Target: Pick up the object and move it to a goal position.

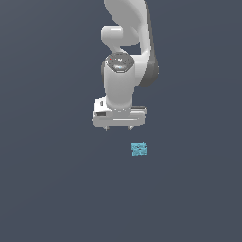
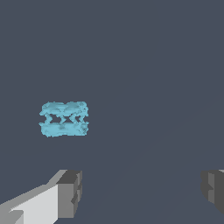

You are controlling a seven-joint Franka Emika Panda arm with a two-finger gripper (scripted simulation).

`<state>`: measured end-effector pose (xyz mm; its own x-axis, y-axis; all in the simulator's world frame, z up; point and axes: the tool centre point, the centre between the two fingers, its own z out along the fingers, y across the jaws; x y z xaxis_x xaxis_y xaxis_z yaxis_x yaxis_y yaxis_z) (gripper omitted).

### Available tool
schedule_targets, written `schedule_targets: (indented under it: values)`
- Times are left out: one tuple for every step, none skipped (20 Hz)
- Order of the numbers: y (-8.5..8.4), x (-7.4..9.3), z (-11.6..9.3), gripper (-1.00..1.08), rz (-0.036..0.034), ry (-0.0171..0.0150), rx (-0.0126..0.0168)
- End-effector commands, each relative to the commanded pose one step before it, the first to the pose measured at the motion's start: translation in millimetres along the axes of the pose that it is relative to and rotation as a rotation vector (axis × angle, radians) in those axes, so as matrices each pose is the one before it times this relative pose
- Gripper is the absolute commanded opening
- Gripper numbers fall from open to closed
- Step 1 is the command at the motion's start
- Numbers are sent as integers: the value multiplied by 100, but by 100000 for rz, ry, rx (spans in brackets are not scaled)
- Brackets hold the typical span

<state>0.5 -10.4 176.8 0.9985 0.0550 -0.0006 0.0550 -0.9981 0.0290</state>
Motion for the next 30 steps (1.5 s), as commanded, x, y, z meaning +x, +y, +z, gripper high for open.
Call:
schedule_targets:
  values:
    - [1, 0, 0, 100, 0, 0, 0]
    - [-10, 1, 3, 100, -59, -33, 16]
    - [-50, 8, 26, 100, -209, -120, 62]
    - [-74, 11, 38, 100, -330, -186, 96]
    - [-93, 13, 46, 100, -443, -244, 127]
    - [-116, 17, 58, 100, -568, -302, 157]
    - [-129, 19, 63, 100, -677, -339, 178]
    - [-109, 15, 53, 100, -636, -294, 154]
    - [-72, 9, 34, 100, -497, -205, 107]
    - [-40, 4, 18, 100, -357, -127, 64]
    - [-20, 1, 8, 100, -228, -64, 30]
    - [-4, -1, -1, 100, -97, -12, 3]
    - [-13, 6, 11, 100, 0, 0, 0]
    - [33, -7, -19, 100, 217, 67, -33]
    - [1, 5, 5, 100, 307, 36, -8]
    - [-17, 11, 18, 100, 431, 14, 13]
    - [-35, 17, 29, 100, 552, -1, 28]
    - [-45, 22, 38, 100, 683, -8, 38]
    - [-54, 25, 44, 100, 810, -7, 43]
    - [-58, 28, 49, 100, 938, -1, 45]
    - [-63, 30, 54, 100, 1058, 3, 47]
    - [-68, 32, 59, 100, 1171, 6, 50]
    - [-75, 34, 64, 100, 1272, 7, 54]
    - [-82, 35, 70, 100, 1375, 5, 58]
    - [-90, 37, 76, 100, 1489, 2, 63]
    - [-98, 38, 83, 100, 1605, 0, 67]
    - [-106, 39, 89, 100, 1726, 0, 71]
    - [-114, 40, 95, 100, 1853, 0, 74]
    - [-122, 40, 102, 100, 1976, -1, 77]
    - [-130, 39, 108, 100, 2094, -2, 80]
